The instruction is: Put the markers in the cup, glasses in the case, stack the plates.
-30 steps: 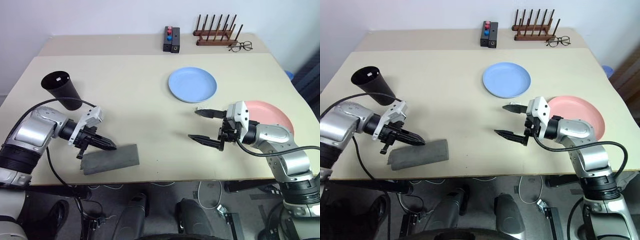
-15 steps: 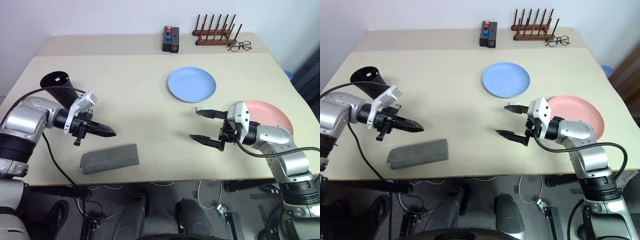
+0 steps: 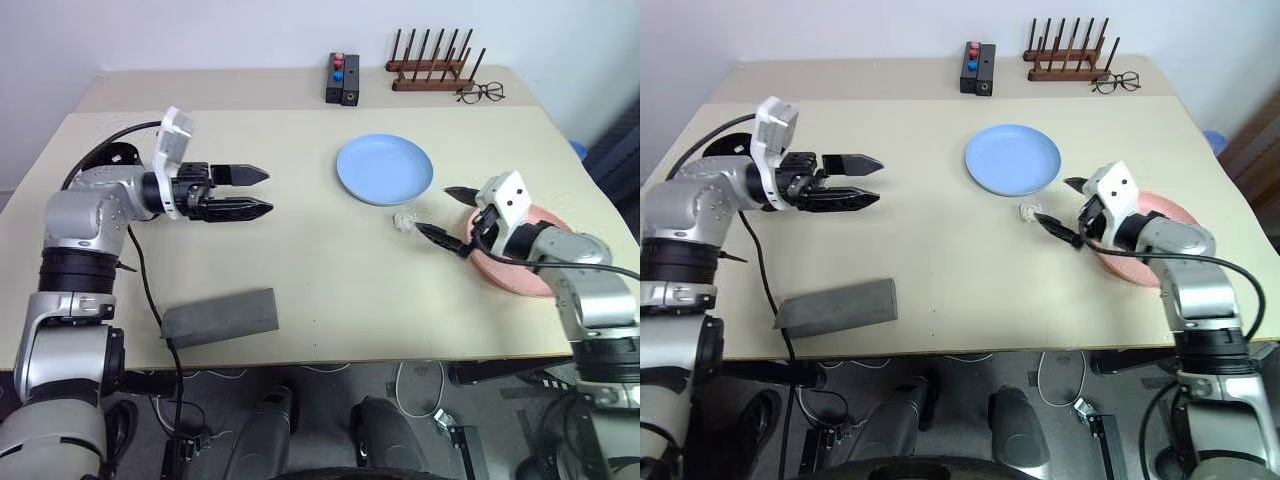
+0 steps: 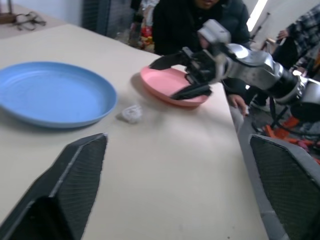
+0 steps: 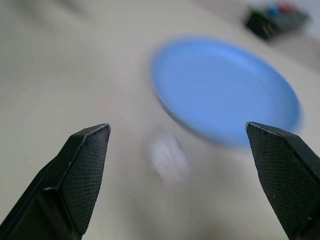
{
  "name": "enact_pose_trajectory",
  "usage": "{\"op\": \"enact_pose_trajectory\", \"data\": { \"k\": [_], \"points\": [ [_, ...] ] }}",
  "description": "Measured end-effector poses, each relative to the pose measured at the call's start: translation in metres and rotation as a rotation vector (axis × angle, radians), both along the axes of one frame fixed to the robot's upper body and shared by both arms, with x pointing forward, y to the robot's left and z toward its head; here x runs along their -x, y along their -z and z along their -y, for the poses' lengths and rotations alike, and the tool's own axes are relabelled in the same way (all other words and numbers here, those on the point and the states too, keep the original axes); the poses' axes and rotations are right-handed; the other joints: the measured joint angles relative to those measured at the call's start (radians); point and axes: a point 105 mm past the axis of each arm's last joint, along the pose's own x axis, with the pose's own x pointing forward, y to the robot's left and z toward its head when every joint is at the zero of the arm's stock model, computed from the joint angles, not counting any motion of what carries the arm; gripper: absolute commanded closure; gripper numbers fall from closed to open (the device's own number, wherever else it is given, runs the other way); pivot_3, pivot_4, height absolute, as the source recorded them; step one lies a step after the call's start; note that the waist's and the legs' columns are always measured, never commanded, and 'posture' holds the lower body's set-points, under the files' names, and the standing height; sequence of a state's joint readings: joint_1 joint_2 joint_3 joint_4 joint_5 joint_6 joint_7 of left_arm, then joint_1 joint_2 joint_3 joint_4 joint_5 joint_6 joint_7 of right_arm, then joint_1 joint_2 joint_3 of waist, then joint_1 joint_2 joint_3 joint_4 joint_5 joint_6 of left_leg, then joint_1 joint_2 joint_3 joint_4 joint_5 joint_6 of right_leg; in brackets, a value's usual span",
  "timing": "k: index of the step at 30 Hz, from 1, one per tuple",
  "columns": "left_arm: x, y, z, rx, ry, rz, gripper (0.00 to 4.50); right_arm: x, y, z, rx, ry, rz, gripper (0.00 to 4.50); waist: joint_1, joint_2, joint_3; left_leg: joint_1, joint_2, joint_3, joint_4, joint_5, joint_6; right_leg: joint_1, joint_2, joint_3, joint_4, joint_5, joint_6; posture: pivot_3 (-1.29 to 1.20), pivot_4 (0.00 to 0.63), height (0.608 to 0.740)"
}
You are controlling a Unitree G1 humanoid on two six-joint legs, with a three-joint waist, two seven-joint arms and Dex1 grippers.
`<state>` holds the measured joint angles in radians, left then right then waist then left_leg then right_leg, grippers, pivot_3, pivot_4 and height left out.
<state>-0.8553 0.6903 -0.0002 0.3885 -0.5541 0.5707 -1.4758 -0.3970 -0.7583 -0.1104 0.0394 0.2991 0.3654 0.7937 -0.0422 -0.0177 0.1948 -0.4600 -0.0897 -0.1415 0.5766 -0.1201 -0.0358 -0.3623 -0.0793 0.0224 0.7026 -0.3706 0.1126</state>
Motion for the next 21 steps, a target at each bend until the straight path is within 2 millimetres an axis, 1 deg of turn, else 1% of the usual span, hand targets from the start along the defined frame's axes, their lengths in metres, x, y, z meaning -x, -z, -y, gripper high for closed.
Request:
{"op": "enact_pose_trajectory", "data": {
  "k": [1, 3, 5, 7, 10, 13, 15, 18, 19, 20, 21],
  "points": [
    [0.001, 0.0, 0.003, 0.003, 0.011, 0.015, 0.04, 0.003, 0.002, 0.009, 0.015, 0.036, -0.028, 0.06, 0.001, 0.0, 0.0, 0.0, 0.0, 0.0, 0.0, 0.0, 0.0, 0.0, 0.0, 0.0, 0.0, 0.0, 0.0, 0.0, 0.15, 0.737],
    [0.005, 0.005, 0.007, 0.006, 0.041, 0.026, 0.04, 0.014, 0.014, 0.025, 0.063, 0.096, -0.109, 0.06, 0.004, 0.0, 0.0, 0.0, 0.0, 0.0, 0.0, 0.0, 0.0, 0.0, 0.0, 0.0, 0.0, 0.0, 0.0, 0.0, 0.15, 0.737],
    [0.008, 0.011, 0.009, 0.016, 0.066, 0.018, 0.04, 0.022, 0.026, 0.032, 0.097, 0.127, -0.171, 0.06, 0.003, 0.0, 0.0, 0.0, 0.0, 0.0, 0.0, 0.0, 0.0, 0.0, 0.0, 0.0, 0.0, 0.0, 0.0, 0.0, 0.15, 0.737],
    [0.01, 0.012, 0.013, 0.029, 0.092, 0.017, 0.04, 0.029, 0.037, 0.038, 0.116, 0.163, -0.223, 0.06, 0.001, 0.0, 0.0, 0.0, 0.0, 0.0, 0.001, 0.0, 0.0, 0.0, 0.0, 0.0, 0.0, 0.0, 0.0, 0.0, 0.15, 0.737],
    [0.012, 0.014, 0.014, 0.032, 0.115, 0.034, 0.04, 0.035, 0.047, 0.049, 0.142, 0.219, -0.275, 0.06, -0.002, 0.0, 0.0, 0.0, 0.0, 0.001, 0.001, 0.0, 0.0, 0.001, 0.0, 0.0, 0.0, 0.0, 0.0, 0.0, 0.15, 0.737],
    [0.012, 0.021, 0.017, 0.02, 0.117, 0.079, 0.0, 0.036, 0.049, 0.052, 0.138, 0.244, -0.297, 0.87, 0.0, 0.0, 0.0, 0.0, 0.0, 0.0, 0.001, 0.0, 0.0, 0.001, 0.0, 0.0, 0.0, 0.0, 0.0, 0.0, 0.15, 0.737],
    [0.013, 0.025, 0.018, 0.011, 0.117, 0.093, 0.0, 0.037, 0.052, 0.054, 0.134, 0.253, -0.318, 1.83, 0.001, 0.0, 0.0, 0.0, 0.0, 0.0, 0.001, 0.0, 0.0, 0.001, -0.001, 0.0, 0.0, 0.0, 0.0, 0.0, 0.15, 0.737],
    [0.012, 0.027, 0.018, -0.001, 0.113, 0.102, 0.0, 0.042, 0.06, 0.055, 0.148, 0.254, -0.345, 3.44, 0.002, 0.0, 0.0, 0.0, 0.0, 0.0, 0.001, 0.0, 0.0, 0.001, -0.001, 0.0, 0.0, 0.0, 0.0, 0.0, 0.15, 0.737],
    [0.012, 0.027, 0.018, -0.003, 0.112, 0.107, 0.0, 0.042, 0.06, 0.054, 0.153, 0.252, -0.341, 3.9, 0.001, 0.0, 0.0, 0.001, 0.0, 0.0, 0.001, 0.0, 0.0, 0.001, -0.001, 0.0, 0.0, 0.0, 0.0, 0.0, 0.15, 0.737],
    [0.012, 0.027, 0.018, -0.006, 0.108, 0.111, 0.0, 0.041, 0.058, 0.055, 0.162, 0.255, -0.329, 4.46, 0.001, 0.0, 0.0, 0.001, 0.0, 0.0, 0.002, 0.0, 0.0, 0.002, -0.001, 0.0, 0.0, 0.001, 0.001, 0.0, 0.15, 0.737],
    [0.011, 0.027, 0.018, -0.008, 0.106, 0.117, 0.0, 0.04, 0.053, 0.057, 0.174, 0.262, -0.31, 4.49, 0.001, 0.0, -0.001, 0.001, 0.0, 0.0, 0.002, 0.0, 0.0, 0.003, 0.0, 0.0, 0.0, 0.001, 0.001, 0.0, 0.15, 0.737]
  ]
}}
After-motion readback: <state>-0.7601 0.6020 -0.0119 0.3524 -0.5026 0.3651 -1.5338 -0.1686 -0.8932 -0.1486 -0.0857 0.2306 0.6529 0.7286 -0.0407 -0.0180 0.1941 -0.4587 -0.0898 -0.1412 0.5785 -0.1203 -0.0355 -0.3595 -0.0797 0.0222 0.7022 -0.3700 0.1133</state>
